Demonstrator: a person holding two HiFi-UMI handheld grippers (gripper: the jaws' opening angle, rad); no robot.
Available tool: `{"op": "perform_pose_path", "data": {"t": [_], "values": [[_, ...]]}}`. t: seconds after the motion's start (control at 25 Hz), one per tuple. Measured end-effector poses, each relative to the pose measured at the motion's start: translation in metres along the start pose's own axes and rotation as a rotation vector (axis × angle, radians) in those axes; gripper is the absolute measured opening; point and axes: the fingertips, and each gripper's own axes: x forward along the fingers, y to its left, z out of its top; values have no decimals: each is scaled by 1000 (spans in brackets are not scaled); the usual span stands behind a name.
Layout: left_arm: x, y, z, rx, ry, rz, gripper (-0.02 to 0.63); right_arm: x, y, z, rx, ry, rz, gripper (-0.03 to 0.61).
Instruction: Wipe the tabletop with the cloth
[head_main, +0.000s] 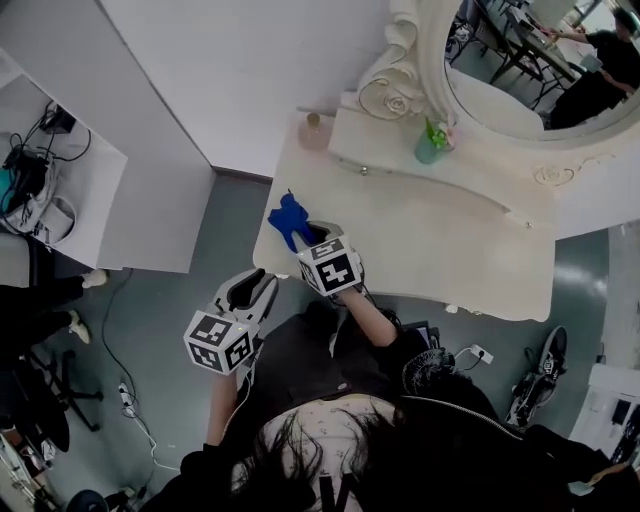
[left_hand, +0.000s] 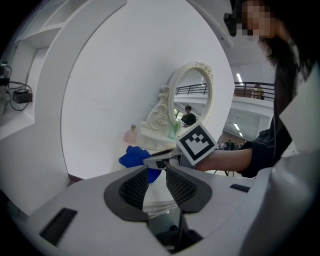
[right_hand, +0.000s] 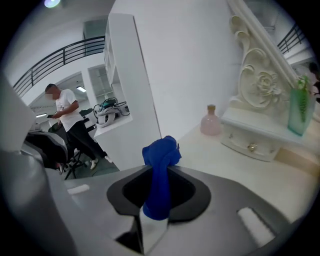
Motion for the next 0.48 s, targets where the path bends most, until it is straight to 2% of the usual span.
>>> {"op": "perform_pose_path", "data": {"t": [0.16, 0.28, 0.48], "values": [[-13, 8, -4, -12, 0, 28, 110, 30, 27, -15, -82, 70, 35, 87], [-15, 8, -7, -11, 8, 30, 110, 39, 24, -37, -155, 138, 8, 87], [-5, 0, -9, 4, 35, -1, 110, 33, 9, -46, -163, 123, -18, 87]]}}
